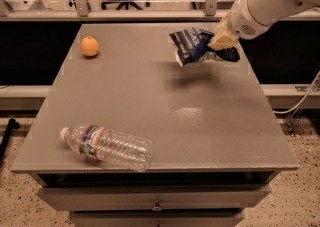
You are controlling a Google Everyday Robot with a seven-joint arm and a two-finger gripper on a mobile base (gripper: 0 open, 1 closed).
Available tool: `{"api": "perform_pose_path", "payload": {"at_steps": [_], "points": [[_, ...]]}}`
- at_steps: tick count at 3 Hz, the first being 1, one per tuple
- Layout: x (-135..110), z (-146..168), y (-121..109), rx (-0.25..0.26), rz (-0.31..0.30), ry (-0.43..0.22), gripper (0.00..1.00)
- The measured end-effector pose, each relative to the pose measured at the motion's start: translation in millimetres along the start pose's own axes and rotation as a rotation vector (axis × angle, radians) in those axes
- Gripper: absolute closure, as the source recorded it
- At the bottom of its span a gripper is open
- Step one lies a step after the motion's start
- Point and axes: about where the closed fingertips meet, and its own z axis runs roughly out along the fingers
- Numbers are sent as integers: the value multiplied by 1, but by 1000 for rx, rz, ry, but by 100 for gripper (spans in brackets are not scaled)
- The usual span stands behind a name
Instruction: Move blue chip bag near orange
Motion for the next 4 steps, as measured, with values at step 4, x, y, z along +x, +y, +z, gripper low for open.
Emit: {"api": "perform_pose_path", "payload": {"at_steps": [4], "points": [[-134,132,-50,129,-158,-83,100]]}}
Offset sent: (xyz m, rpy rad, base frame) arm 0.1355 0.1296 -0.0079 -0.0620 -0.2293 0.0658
